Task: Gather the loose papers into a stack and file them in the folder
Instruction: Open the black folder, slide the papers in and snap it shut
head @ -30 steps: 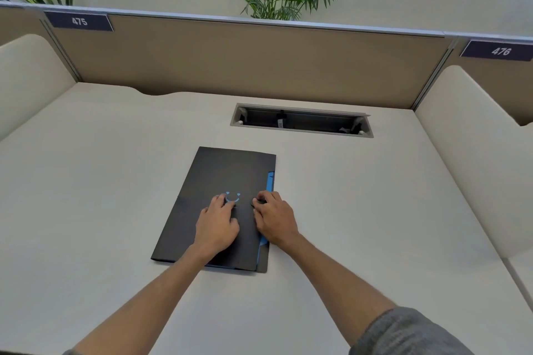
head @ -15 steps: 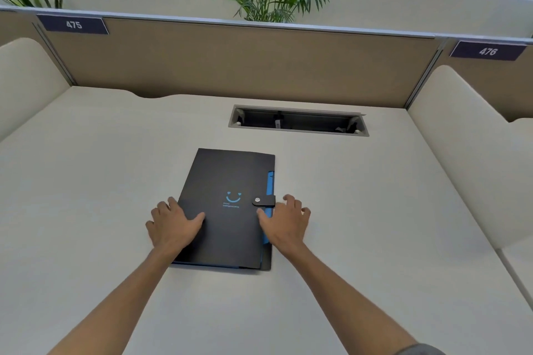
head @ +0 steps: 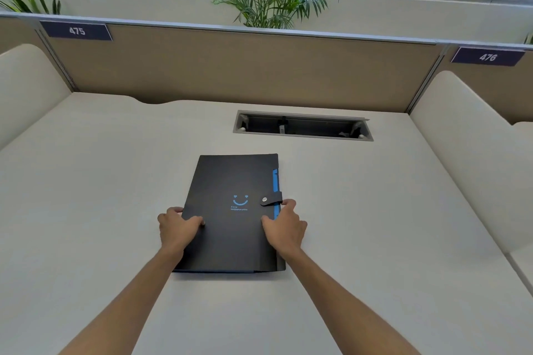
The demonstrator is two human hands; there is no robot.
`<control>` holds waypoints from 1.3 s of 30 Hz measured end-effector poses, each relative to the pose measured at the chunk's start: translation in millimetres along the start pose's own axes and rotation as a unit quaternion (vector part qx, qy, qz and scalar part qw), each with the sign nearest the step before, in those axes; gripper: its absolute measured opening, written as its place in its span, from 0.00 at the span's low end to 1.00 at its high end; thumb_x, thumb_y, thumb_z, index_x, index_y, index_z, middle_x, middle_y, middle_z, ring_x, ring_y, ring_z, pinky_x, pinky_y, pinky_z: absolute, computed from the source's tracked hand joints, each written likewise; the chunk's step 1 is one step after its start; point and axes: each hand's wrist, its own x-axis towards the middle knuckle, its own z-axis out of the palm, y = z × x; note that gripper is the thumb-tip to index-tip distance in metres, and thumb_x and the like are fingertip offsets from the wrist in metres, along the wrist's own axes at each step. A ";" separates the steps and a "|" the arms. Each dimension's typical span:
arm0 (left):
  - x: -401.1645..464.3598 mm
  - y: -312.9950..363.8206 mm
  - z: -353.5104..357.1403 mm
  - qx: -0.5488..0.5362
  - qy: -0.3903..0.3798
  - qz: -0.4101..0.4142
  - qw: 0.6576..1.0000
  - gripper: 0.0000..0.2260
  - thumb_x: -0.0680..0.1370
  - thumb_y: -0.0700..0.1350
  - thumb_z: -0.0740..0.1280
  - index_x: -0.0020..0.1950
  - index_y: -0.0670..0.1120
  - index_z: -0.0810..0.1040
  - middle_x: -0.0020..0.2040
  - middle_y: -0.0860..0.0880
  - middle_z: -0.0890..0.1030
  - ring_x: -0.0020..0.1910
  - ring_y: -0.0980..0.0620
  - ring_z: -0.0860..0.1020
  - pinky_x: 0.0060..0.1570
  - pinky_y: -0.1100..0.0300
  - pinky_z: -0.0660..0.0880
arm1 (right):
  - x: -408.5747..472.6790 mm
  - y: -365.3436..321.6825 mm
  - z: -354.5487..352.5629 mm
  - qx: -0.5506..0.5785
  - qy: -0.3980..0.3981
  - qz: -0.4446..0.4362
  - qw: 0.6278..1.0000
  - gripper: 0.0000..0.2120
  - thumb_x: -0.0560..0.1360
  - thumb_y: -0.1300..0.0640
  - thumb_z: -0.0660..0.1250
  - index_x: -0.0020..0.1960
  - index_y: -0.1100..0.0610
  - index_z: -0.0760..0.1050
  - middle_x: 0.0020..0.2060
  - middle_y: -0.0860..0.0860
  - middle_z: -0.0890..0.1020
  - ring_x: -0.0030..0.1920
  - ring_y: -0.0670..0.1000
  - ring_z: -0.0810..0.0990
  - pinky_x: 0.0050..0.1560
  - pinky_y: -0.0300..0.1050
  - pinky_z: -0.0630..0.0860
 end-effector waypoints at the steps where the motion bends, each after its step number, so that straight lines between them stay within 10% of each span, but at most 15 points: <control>1: 4.3 -0.3 -3.0 -0.017 -0.002 -0.007 1.000 0.27 0.66 0.43 0.75 0.64 0.41 0.73 0.62 0.40 0.71 0.54 0.41 0.76 0.53 0.49 0.75 | 0.7 -4.1 0.8 0.016 0.004 -0.003 1.000 0.21 0.72 0.54 0.64 0.62 0.55 0.62 0.36 0.48 0.78 0.43 0.54 0.80 0.56 0.47 0.64; 24: 151.3 56.9 -69.5 -0.117 0.007 0.028 0.993 0.22 0.72 0.35 0.70 0.65 0.43 0.73 0.48 0.46 0.77 0.49 0.46 0.75 0.50 0.53 0.71 | 116.8 -138.6 43.1 0.082 -0.049 -0.018 0.995 0.25 0.70 0.53 0.70 0.64 0.54 0.67 0.51 0.52 0.81 0.53 0.55 0.80 0.59 0.53 0.75; 39: 241.9 46.1 -55.1 -0.038 0.010 0.064 0.997 0.24 0.70 0.39 0.73 0.65 0.44 0.73 0.60 0.44 0.78 0.57 0.42 0.77 0.60 0.45 0.73 | 176.7 -151.7 102.6 0.025 -0.049 -0.026 0.998 0.17 0.68 0.59 0.74 0.55 0.60 0.77 0.48 0.51 0.77 0.50 0.54 0.79 0.50 0.49 0.78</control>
